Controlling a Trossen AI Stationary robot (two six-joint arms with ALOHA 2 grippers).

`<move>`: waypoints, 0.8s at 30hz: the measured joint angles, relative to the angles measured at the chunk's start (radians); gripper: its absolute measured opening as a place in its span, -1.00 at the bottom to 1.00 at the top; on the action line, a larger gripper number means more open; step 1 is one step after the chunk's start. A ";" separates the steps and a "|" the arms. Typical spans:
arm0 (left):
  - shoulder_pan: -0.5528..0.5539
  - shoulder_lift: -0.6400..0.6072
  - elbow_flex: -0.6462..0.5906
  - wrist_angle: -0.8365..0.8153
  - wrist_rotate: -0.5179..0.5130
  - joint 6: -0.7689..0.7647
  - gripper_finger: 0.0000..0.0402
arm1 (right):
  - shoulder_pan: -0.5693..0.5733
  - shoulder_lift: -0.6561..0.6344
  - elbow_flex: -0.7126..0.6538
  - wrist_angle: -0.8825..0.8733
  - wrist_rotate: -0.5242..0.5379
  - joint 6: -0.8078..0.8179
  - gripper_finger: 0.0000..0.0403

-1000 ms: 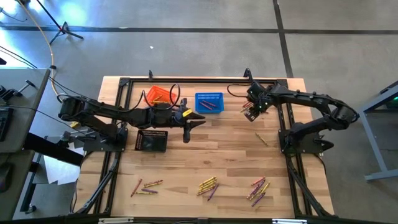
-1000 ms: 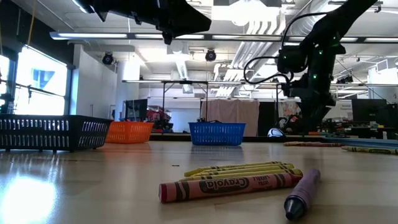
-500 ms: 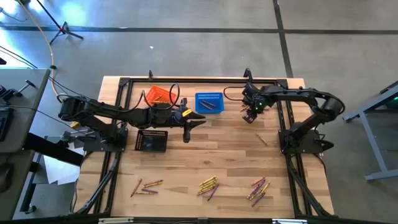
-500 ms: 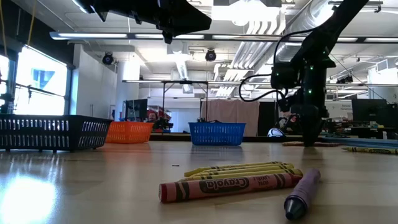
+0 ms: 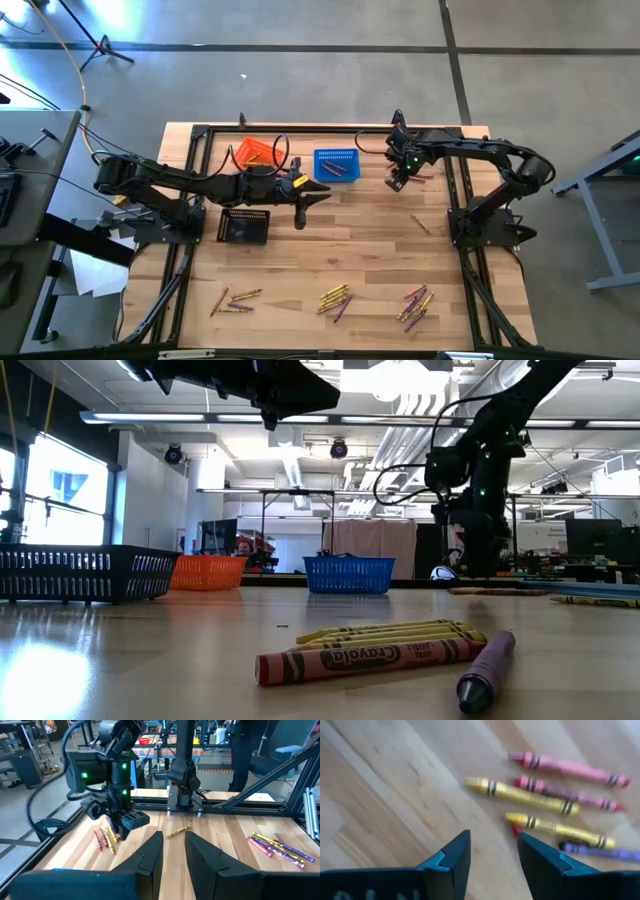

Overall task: Sort crayons
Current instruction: Put the red crayon into the blue bin

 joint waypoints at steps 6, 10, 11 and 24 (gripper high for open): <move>0.000 0.000 0.000 -0.004 0.000 0.000 -0.64 | -0.038 0.013 0.006 -0.073 0.006 0.024 -0.26; 0.000 0.000 0.000 -0.004 0.000 0.000 -0.64 | -0.055 0.034 0.006 -0.079 0.006 0.022 -0.26; 0.000 0.000 0.000 -0.004 0.000 0.000 -0.64 | -0.055 0.041 0.006 -0.074 0.006 0.021 -0.26; 0.000 0.000 0.000 -0.004 0.000 0.000 -0.64 | -0.056 0.146 0.011 -0.051 -0.016 -0.005 -0.26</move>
